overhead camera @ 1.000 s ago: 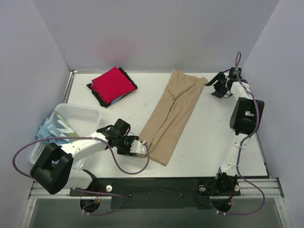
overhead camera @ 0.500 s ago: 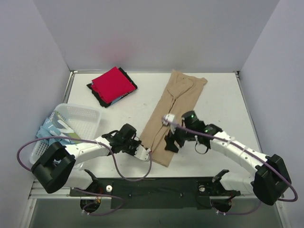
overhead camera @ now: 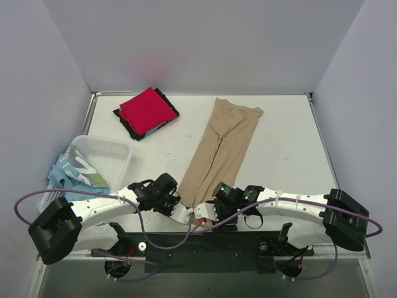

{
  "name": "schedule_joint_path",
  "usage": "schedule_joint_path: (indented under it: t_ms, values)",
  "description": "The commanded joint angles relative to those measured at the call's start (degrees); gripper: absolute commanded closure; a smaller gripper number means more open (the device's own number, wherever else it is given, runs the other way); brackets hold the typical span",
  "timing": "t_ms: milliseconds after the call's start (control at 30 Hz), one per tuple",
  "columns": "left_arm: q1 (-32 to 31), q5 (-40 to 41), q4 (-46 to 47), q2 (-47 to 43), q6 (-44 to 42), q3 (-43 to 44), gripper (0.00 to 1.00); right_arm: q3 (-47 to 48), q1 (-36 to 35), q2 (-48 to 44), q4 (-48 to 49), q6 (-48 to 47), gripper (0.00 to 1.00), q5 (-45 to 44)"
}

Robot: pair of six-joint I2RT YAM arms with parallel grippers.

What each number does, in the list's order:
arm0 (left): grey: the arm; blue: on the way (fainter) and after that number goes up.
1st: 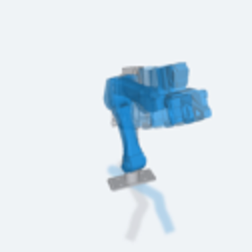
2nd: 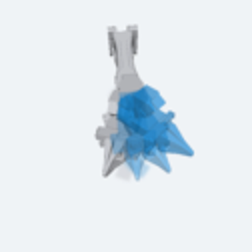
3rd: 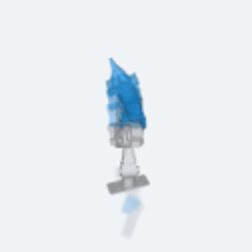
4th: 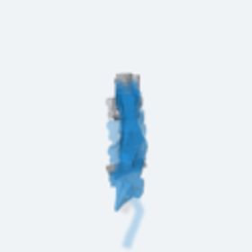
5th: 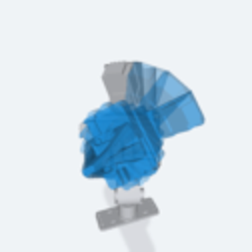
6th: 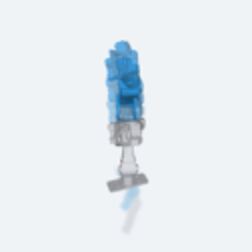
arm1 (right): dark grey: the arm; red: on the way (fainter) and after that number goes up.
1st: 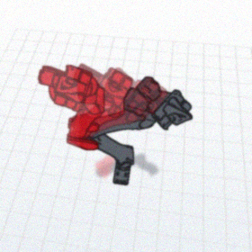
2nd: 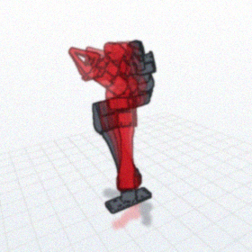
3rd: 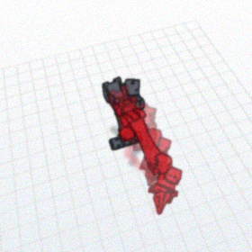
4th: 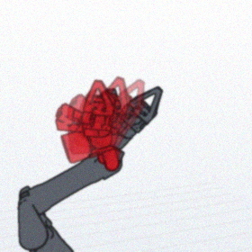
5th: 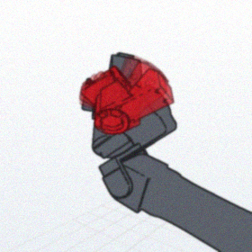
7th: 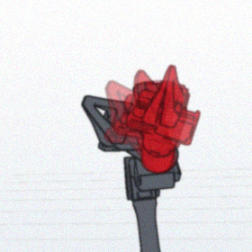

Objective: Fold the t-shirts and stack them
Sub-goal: Grab the bottom of the folded rectangular tshirt with both arms

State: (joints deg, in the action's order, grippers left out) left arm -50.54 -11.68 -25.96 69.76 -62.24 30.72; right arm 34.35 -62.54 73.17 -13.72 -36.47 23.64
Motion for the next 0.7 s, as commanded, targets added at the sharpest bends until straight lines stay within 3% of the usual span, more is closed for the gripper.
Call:
schedule_joint_path:
  t_ms: [0, 67, 100, 167, 233, 333, 500, 667]
  values:
    - [-0.8, -3.0, 1.0, -1.6, 3.8, 0.0, 1.00, 0.5, -4.9, 5.0, -3.9, -8.1, 0.42, -6.5]
    - [-0.8, -3.0, 1.3, -1.8, 3.7, -0.1, 0.96, 0.2, -5.1, 5.1, -1.5, -7.9, 0.43, -8.3]
    - [-0.8, -2.7, 1.0, -2.0, 4.0, 0.0, 0.83, 0.7, -5.1, 5.0, -1.1, -7.9, 0.43, -7.7]
    - [-0.9, -2.2, -1.3, -2.4, 4.4, 0.6, 0.67, 1.7, -6.2, 3.9, -0.9, -8.0, 0.43, -7.7]
    - [-0.9, -1.5, -6.5, -3.5, 3.9, 2.1, 0.61, 2.2, -7.7, 2.6, -1.8, -8.3, 0.42, -9.0]
    - [-0.6, -2.5, -13.3, -7.6, 0.8, 2.5, 0.56, 1.7, -8.4, -1.2, -2.1, -8.5, 0.41, -8.3]
    - [-0.7, -6.3, -13.8, -20.3, -1.4, -1.4, 0.43, 2.0, -8.2, -5.7, -2.5, -9.6, 0.38, -7.0]
    - [-0.7, -7.7, -9.2, -17.7, -2.5, -2.9, 0.43, 2.7, -8.0, -1.3, -1.9, -12.4, 0.38, -3.8]
